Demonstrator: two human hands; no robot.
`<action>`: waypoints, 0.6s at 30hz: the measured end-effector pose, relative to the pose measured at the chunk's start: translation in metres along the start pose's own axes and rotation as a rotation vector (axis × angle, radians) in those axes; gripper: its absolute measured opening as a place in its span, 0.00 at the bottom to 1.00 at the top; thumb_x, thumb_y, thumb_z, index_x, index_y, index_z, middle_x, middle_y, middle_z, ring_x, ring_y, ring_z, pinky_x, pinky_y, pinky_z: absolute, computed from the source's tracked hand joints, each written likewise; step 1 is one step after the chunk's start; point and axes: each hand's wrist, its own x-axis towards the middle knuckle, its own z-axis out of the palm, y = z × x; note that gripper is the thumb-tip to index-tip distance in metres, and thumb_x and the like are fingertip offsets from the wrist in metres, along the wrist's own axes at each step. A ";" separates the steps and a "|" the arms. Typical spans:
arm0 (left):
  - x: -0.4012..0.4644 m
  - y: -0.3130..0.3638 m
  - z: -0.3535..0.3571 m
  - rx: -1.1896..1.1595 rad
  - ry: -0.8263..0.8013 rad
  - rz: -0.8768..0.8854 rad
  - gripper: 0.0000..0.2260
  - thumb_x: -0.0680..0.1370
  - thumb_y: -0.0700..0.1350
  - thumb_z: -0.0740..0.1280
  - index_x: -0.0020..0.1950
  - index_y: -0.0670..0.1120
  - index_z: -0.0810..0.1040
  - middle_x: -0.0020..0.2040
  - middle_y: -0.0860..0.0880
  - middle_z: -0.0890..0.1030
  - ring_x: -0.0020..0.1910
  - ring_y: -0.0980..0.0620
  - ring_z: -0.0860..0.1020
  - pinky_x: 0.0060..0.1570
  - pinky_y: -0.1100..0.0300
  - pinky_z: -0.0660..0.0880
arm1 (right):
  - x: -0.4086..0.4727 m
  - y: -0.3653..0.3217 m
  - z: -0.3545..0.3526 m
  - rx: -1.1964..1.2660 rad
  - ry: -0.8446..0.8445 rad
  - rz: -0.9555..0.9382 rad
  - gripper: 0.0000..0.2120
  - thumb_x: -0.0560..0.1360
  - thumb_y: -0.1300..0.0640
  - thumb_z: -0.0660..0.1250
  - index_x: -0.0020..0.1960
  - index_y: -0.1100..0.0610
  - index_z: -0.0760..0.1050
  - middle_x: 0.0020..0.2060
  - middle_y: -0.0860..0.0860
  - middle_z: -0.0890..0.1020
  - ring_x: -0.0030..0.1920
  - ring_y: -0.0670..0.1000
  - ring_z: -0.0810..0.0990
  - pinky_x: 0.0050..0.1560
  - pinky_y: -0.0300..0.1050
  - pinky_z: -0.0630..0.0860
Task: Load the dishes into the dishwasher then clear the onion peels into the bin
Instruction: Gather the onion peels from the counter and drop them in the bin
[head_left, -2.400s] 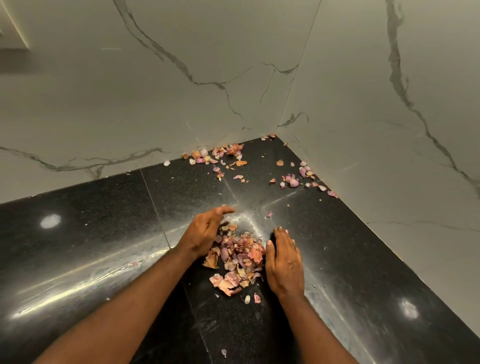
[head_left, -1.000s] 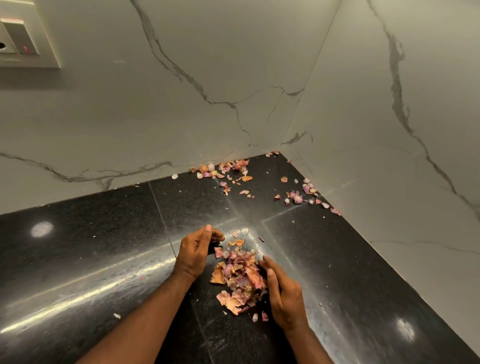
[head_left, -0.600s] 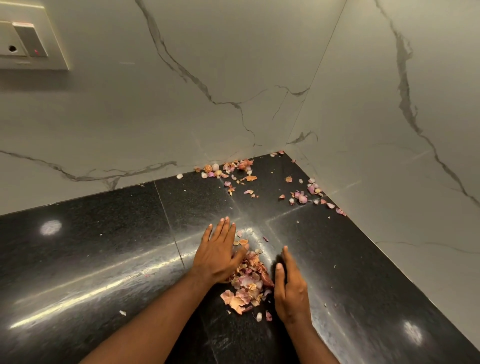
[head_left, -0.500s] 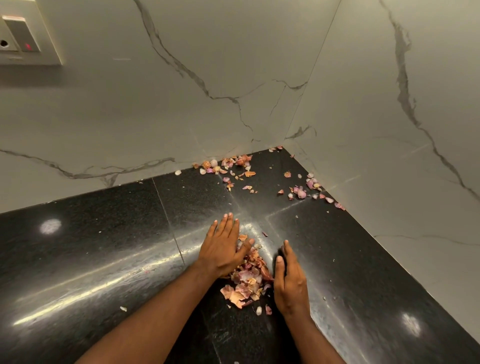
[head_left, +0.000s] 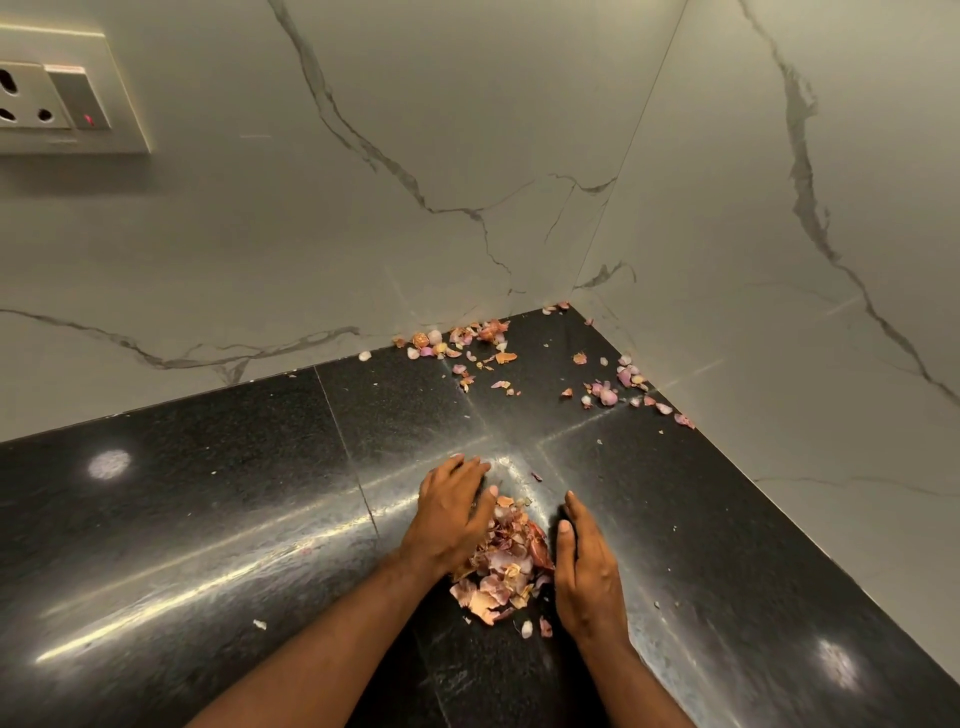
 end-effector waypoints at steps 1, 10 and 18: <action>-0.001 0.001 0.002 0.035 -0.042 0.014 0.26 0.85 0.60 0.53 0.79 0.50 0.69 0.79 0.51 0.69 0.80 0.54 0.60 0.81 0.53 0.52 | 0.000 -0.001 0.000 0.004 -0.001 -0.001 0.23 0.87 0.48 0.55 0.80 0.50 0.66 0.74 0.49 0.74 0.71 0.41 0.70 0.69 0.38 0.67; -0.011 0.000 -0.016 -0.622 0.243 -0.086 0.11 0.85 0.50 0.62 0.58 0.48 0.84 0.49 0.52 0.86 0.52 0.50 0.85 0.53 0.44 0.83 | -0.001 0.003 0.002 0.018 -0.023 0.008 0.28 0.84 0.39 0.50 0.79 0.49 0.67 0.74 0.49 0.75 0.71 0.41 0.70 0.70 0.39 0.67; -0.002 -0.010 -0.010 -0.830 0.292 -0.174 0.17 0.84 0.54 0.61 0.58 0.45 0.84 0.54 0.46 0.86 0.58 0.45 0.84 0.57 0.35 0.81 | 0.035 0.002 0.014 -0.252 -0.253 -0.027 0.38 0.80 0.29 0.36 0.85 0.47 0.47 0.83 0.44 0.47 0.83 0.44 0.42 0.82 0.51 0.40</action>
